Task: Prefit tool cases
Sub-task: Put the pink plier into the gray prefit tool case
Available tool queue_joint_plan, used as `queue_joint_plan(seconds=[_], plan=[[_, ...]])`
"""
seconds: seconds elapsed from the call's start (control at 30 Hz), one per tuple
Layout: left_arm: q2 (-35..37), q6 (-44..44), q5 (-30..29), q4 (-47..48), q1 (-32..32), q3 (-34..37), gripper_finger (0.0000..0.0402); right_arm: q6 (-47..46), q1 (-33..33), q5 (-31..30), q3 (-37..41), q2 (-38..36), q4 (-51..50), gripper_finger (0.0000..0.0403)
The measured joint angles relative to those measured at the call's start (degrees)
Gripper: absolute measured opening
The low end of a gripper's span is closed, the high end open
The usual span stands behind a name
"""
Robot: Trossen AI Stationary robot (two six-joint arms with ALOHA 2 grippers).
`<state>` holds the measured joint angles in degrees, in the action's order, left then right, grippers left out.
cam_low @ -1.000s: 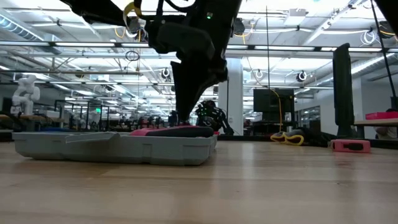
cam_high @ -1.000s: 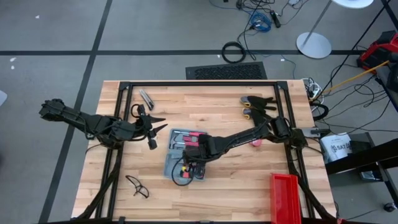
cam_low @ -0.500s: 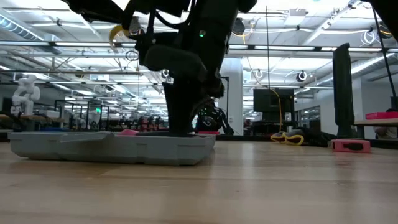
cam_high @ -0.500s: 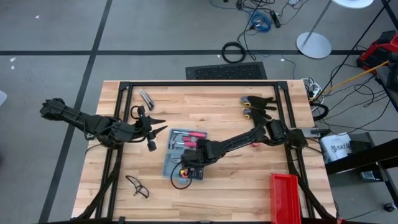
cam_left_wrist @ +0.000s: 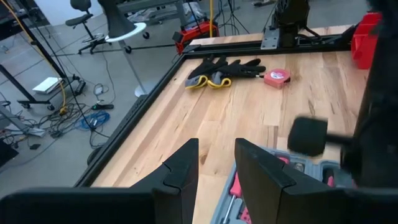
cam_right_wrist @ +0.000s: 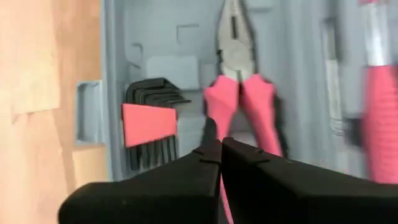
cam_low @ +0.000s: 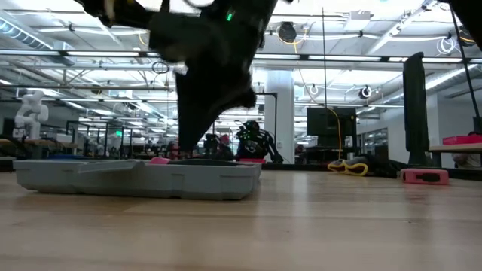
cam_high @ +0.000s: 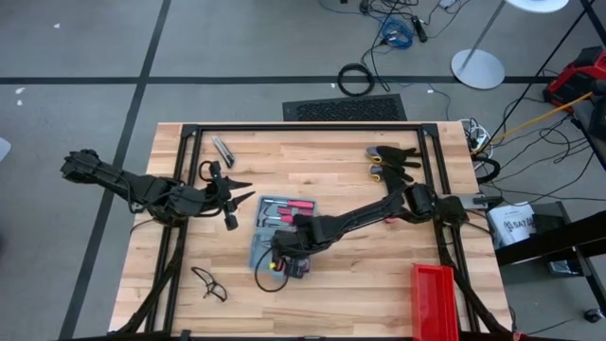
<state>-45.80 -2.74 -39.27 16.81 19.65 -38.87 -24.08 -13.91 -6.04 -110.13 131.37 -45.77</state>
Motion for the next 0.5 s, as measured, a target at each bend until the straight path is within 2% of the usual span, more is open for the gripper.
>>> queue_joint_plan(seconds=[0.23,0.4,0.5], plan=[[0.0,-1.4,0.2,0.2,0.4,0.0,0.0111,-0.8,0.0,3.0,-0.1,2.6,3.1,0.0],[0.0,-1.4,0.4,0.1,1.3,0.0,0.0111,0.9,-0.1,0.3,-3.4,0.5,0.5,0.0],[0.0,-1.4,0.4,0.0,1.5,0.0,0.0111,3.4,0.1,-1.4,-5.2,-0.1,2.3,0.0]])
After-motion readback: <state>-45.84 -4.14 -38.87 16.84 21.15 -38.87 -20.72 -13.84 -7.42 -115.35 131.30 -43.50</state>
